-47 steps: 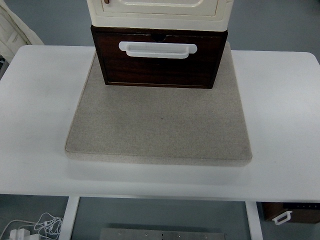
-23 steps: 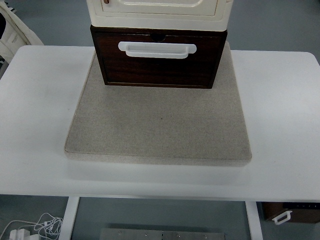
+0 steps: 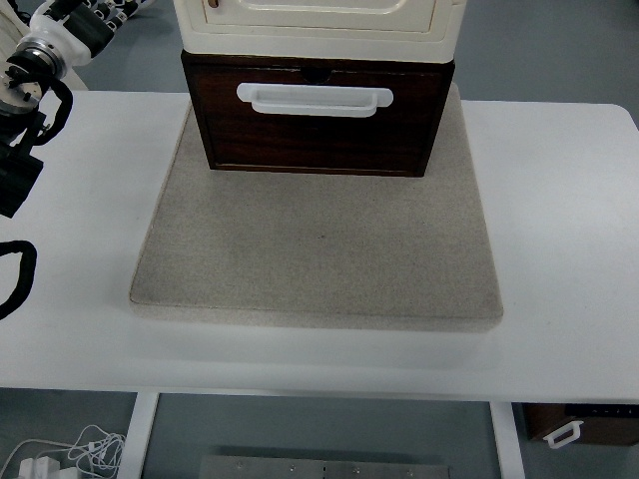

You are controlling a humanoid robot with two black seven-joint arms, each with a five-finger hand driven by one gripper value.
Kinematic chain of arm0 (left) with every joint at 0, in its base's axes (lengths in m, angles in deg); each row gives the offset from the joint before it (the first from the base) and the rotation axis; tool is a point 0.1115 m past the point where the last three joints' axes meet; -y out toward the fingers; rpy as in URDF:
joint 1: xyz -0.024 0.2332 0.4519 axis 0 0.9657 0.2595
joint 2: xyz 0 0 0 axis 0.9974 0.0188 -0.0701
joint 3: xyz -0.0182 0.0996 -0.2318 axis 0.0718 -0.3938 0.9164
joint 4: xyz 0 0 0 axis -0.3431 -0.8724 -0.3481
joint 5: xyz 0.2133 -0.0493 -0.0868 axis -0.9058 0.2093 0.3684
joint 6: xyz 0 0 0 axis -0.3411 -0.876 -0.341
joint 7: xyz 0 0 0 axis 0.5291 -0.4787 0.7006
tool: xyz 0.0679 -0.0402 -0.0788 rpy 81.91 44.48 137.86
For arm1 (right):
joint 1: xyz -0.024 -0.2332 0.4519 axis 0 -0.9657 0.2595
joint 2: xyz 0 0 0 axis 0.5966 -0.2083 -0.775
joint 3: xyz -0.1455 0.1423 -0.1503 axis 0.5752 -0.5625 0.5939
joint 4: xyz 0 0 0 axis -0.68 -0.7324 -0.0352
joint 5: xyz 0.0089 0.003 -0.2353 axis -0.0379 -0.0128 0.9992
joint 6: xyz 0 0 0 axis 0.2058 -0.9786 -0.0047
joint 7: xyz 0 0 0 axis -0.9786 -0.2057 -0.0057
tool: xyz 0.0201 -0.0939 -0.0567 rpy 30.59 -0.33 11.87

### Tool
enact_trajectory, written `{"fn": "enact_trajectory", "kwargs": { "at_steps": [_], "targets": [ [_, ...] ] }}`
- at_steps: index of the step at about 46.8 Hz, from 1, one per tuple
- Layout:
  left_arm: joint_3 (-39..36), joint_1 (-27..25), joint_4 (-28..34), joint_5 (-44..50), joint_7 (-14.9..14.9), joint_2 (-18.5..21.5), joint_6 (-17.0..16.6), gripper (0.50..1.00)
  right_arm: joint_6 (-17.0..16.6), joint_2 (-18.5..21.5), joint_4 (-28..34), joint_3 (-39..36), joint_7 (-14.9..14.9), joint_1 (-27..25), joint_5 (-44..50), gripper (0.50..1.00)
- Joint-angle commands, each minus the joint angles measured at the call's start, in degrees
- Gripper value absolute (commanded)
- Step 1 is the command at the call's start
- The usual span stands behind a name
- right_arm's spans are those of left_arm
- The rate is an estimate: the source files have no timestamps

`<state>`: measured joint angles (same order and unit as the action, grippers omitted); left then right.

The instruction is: Close the drawer under the combination cabinet

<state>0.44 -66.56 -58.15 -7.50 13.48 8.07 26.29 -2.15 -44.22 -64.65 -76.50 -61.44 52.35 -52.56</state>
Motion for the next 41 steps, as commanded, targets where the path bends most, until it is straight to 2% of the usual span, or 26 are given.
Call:
{"fn": "enact_trajectory", "kwargs": {
  "at_steps": [1, 12, 41],
  "targets": [
    [0.01, 0.08, -0.76, 2.71, 0.03, -0.18, 0.19, 0.999, -0.03, 0.0, 0.0, 0.0, -0.01, -0.03, 0.0, 0.952],
    [0.1, 0.43, -2.61, 4.74, 0.12, -2.46, 0.37, 0.999, -0.03, 0.0, 0.0, -0.35, -0.01, -0.03, 0.0, 0.952],
    [-0.08, 1.22, -2.26, 4.57, 0.82, -3.43, 0.37, 0.996, -0.03, 0.0, 0.0, -0.26, -0.01, -0.03, -0.09, 0.952]
  ]
}}
